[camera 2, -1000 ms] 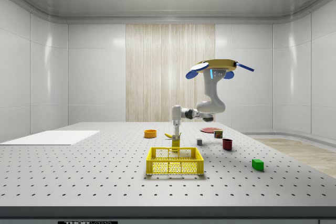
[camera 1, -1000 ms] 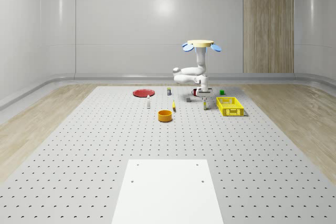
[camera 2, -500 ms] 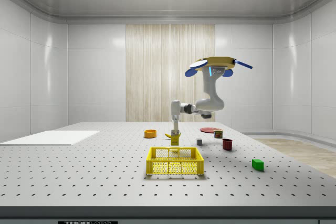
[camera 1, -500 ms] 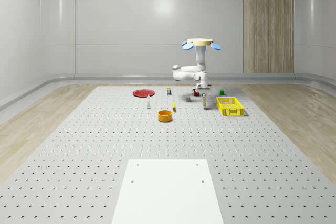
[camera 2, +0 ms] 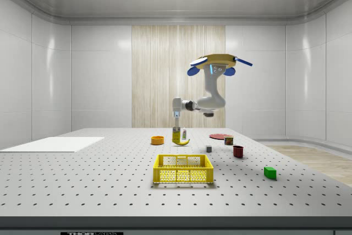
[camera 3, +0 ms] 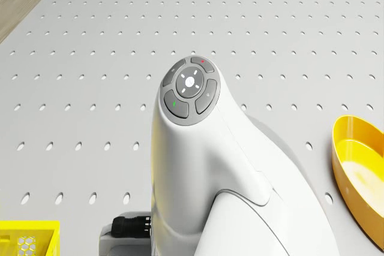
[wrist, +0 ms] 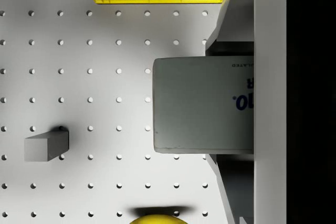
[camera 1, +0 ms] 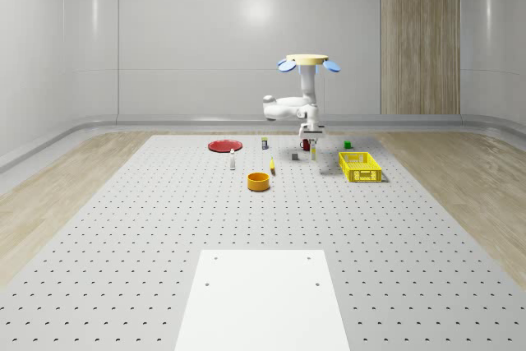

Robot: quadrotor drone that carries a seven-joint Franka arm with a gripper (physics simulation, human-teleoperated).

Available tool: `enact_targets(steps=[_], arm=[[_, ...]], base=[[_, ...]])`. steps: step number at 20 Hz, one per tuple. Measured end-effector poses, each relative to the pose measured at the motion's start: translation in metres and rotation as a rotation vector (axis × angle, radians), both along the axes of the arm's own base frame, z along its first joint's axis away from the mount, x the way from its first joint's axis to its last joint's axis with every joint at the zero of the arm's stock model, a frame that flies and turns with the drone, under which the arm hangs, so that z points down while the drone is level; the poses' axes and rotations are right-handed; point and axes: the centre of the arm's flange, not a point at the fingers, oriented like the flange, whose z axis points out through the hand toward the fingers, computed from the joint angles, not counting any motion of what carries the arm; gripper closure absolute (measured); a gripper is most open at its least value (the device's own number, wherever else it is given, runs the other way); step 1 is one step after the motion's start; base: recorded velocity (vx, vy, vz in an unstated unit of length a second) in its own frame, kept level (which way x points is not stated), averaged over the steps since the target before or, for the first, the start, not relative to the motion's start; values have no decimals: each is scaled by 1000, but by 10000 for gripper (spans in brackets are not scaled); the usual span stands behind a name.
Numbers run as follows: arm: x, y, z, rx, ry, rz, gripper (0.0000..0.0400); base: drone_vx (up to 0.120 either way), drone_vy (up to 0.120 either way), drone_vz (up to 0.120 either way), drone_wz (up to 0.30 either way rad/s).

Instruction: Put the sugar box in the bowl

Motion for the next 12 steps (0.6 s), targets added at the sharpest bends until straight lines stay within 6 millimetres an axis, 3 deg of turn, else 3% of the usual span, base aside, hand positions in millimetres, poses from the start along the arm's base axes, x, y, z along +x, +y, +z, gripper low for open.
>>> enact_targets(steps=[7, 12], arm=[[0, 0, -1, 0, 0, 1, 237], [0, 0, -1, 0, 0, 1, 237]], base=[[120, -120, 120, 0], [120, -120, 0, 0]])
